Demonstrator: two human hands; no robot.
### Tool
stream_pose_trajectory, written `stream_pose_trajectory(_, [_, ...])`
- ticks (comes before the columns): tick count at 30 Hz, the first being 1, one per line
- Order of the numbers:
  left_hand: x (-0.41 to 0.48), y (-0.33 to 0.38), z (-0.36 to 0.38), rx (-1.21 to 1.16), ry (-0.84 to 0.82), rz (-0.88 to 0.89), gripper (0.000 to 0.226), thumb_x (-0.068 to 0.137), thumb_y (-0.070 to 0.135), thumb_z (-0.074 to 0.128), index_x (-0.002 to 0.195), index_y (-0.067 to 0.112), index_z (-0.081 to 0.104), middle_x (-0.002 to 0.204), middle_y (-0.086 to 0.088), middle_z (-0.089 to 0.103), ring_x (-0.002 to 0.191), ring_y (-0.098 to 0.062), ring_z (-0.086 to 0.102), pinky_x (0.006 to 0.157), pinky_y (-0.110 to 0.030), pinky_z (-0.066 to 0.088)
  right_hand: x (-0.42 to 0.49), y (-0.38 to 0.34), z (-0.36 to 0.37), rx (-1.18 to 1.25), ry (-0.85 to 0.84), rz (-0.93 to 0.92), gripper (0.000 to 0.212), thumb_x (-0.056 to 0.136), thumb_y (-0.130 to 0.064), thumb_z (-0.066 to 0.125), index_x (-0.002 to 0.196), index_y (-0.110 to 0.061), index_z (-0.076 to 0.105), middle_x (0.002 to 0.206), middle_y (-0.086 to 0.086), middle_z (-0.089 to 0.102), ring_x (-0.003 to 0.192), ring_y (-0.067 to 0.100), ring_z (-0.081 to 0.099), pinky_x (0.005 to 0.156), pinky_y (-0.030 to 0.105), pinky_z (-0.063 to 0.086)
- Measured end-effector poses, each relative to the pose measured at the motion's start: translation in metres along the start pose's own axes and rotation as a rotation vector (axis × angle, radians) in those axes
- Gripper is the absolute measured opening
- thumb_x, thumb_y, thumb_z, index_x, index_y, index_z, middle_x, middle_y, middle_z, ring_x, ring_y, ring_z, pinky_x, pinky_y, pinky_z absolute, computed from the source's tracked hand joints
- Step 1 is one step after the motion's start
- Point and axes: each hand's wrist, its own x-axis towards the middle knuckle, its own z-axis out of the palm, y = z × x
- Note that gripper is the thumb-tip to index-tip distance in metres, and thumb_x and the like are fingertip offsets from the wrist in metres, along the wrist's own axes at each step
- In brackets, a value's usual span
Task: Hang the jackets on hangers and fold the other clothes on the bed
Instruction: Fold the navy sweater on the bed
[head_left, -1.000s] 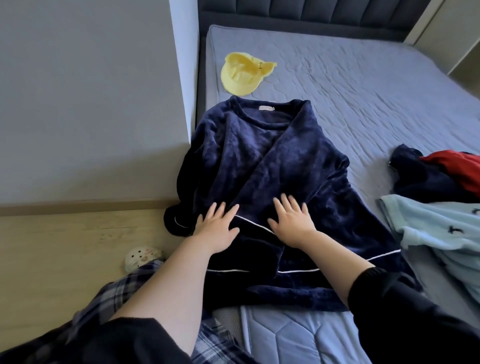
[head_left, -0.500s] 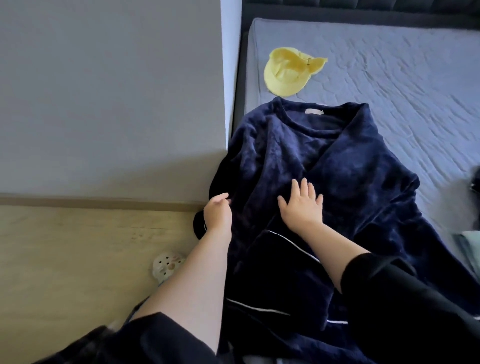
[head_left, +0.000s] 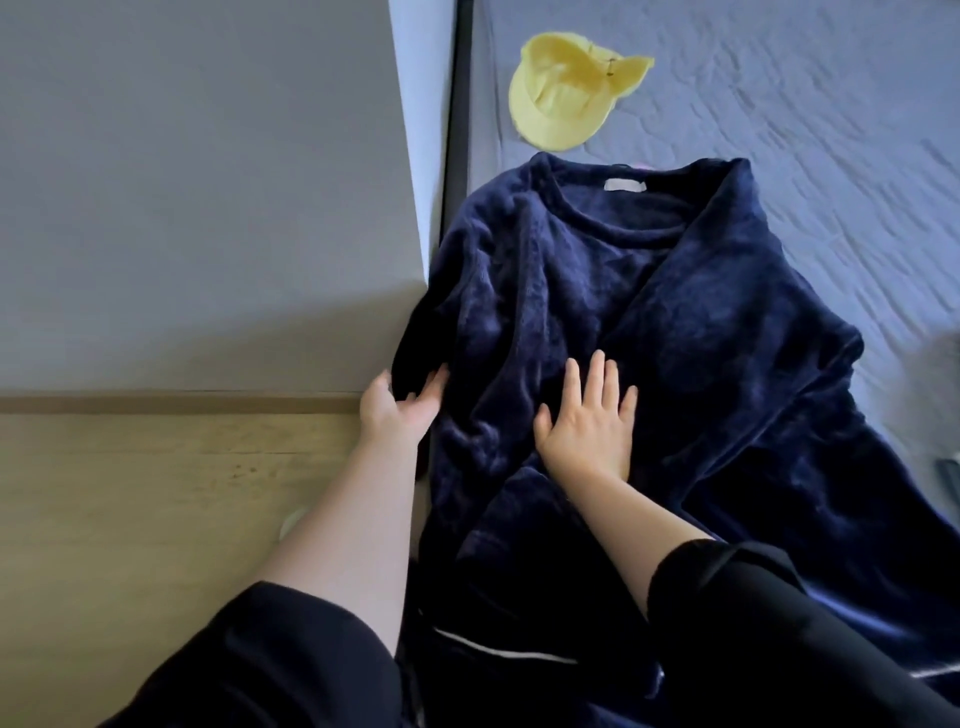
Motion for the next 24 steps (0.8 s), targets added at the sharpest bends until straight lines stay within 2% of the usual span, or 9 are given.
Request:
stream_pose_trajectory(7, [-0.003,-0.003,0.013,-0.064,0.029,-0.117,0.038,0.102,0.026,0.04,0.128,-0.001,0.046,0.135,-0.023,0.048,0.125,-0.041,0.046,0.09,-0.056,0.041,-0.002,0.001,-0.002,-0.009,-0.007,-0.011,0.07,0.092,-0.049,0.027,0.152,-0.015,0.016,0.16,0.016,0.005,0.147,0.03,0.004,0.115,0.051,0.005])
stream_pose_trajectory(10, [0.003,-0.005,0.016,-0.001,0.034,-0.124,0.028,0.1,0.025,0.048,0.11,-0.001,0.049,0.133,-0.017,0.052,0.113,-0.036,0.055,0.08,-0.052,0.044,0.0,0.001,-0.002,-0.011,-0.004,-0.013,0.07,0.092,-0.048,0.028,0.152,-0.015,0.017,0.16,0.016,0.005,0.147,0.031,0.004,0.115,0.051,0.005])
stream_pose_trajectory(12, [0.007,-0.006,0.022,0.068,0.068,-0.114,0.029,0.098,0.02,0.051,0.12,0.002,0.05,0.125,-0.01,0.056,0.109,-0.027,0.059,0.073,-0.045,0.048,0.0,-0.001,-0.002,-0.033,-0.017,-0.018,0.07,0.092,-0.048,0.027,0.152,-0.015,0.016,0.159,0.016,0.005,0.147,0.031,0.003,0.115,0.052,0.005])
stream_pose_trajectory(14, [0.011,-0.005,0.031,0.16,0.11,-0.075,0.034,0.098,0.02,0.05,0.129,0.007,0.047,0.121,-0.006,0.057,0.116,-0.019,0.056,0.077,-0.038,0.047,0.001,-0.002,-0.001,-0.058,-0.028,-0.017,0.07,0.092,-0.048,0.027,0.152,-0.015,0.015,0.159,0.017,0.004,0.146,0.031,0.004,0.114,0.052,0.005])
stream_pose_trajectory(15, [0.011,-0.004,0.034,0.213,0.121,-0.042,0.03,0.098,0.021,0.05,0.125,0.008,0.05,0.116,-0.005,0.058,0.116,-0.018,0.056,0.081,-0.037,0.046,0.001,-0.002,0.0,-0.065,-0.03,-0.012,0.07,0.091,-0.048,0.027,0.152,-0.015,0.015,0.159,0.017,0.005,0.146,0.031,0.004,0.114,0.052,0.005])
stream_pose_trajectory(17, [0.007,-0.001,0.041,0.298,0.126,0.065,0.017,0.093,0.023,0.05,0.104,0.011,0.055,0.107,-0.007,0.057,0.104,-0.02,0.056,0.086,-0.035,0.044,0.001,-0.003,0.0,-0.072,-0.034,-0.01,0.07,0.091,-0.048,0.028,0.152,-0.015,0.015,0.159,0.016,0.005,0.146,0.031,0.004,0.114,0.052,0.005])
stream_pose_trajectory(19, [-0.002,0.004,0.051,0.319,0.144,0.251,0.013,0.086,0.022,0.052,0.095,0.014,0.057,0.106,-0.006,0.059,0.093,-0.022,0.055,0.08,-0.033,0.045,0.002,-0.003,0.0,-0.057,-0.037,-0.015,0.07,0.091,-0.048,0.029,0.152,-0.015,0.015,0.16,0.016,0.005,0.146,0.03,0.004,0.115,0.051,0.006])
stream_pose_trajectory(21, [-0.012,0.008,0.062,0.378,0.138,0.514,0.02,0.081,0.013,0.054,0.098,0.007,0.063,0.099,-0.008,0.061,0.09,-0.025,0.056,0.073,-0.032,0.045,0.003,-0.003,-0.002,-0.046,-0.052,-0.017,0.07,0.092,-0.048,0.029,0.152,-0.015,0.015,0.16,0.016,0.005,0.146,0.03,0.004,0.115,0.051,0.006])
stream_pose_trajectory(24, [-0.029,-0.001,0.071,0.838,0.101,1.037,0.034,0.077,0.005,0.054,0.107,-0.009,0.061,0.112,-0.022,0.059,0.102,-0.033,0.055,0.094,-0.037,0.043,0.002,-0.002,-0.008,-0.027,-0.075,-0.036,0.07,0.093,-0.048,0.03,0.152,-0.015,0.014,0.16,0.016,0.004,0.146,0.03,0.004,0.116,0.051,0.006])
